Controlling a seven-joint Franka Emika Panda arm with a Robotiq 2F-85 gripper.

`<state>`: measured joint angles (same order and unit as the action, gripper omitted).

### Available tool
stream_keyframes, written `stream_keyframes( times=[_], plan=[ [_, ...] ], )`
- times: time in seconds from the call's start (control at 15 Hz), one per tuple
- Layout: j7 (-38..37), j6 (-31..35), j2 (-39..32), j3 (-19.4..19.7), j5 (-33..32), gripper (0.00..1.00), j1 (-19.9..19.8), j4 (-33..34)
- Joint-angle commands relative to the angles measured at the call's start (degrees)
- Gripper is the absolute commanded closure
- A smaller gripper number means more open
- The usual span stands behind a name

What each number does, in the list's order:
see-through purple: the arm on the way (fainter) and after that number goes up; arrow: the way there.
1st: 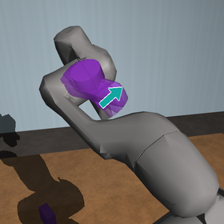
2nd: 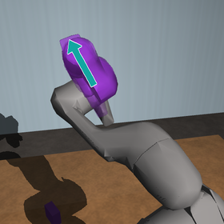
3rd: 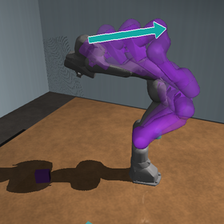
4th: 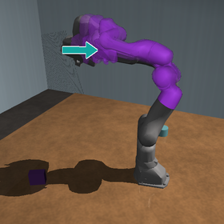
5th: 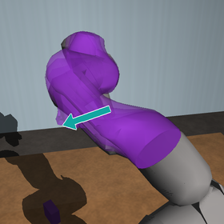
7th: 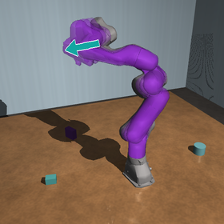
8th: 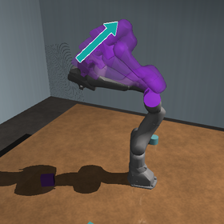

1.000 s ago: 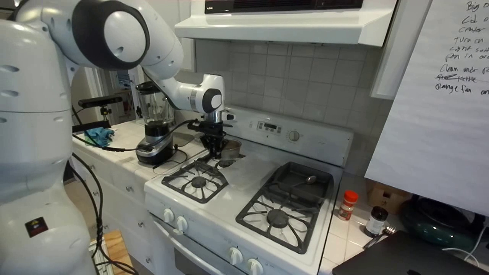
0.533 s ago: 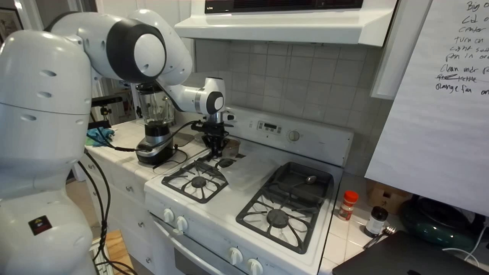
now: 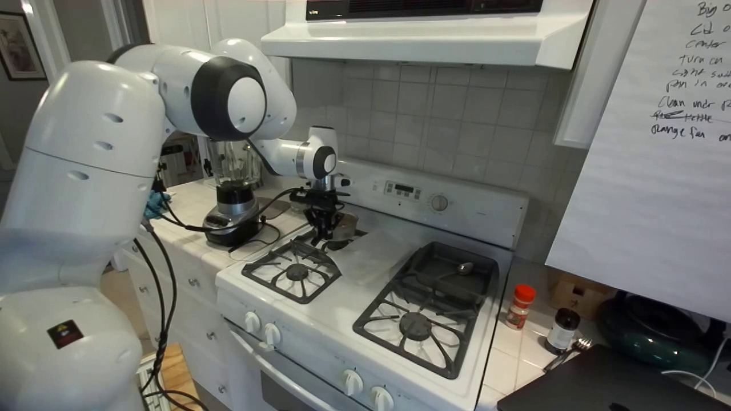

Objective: Move the pot from the right bottom plate to the left top plate of the stove

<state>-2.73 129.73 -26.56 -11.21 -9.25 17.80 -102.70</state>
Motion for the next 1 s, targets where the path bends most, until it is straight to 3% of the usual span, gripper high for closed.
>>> stream_keyframes(
  times=[0.0, 0.93],
  plan=[
    [0.16, -1.34, -2.86, 0.79, -1.27, 0.94, 1.15, 4.24],
    [1.77, 0.02, -6.6, 0.97, -1.02, 0.94, 1.33, 6.83]
  ],
)
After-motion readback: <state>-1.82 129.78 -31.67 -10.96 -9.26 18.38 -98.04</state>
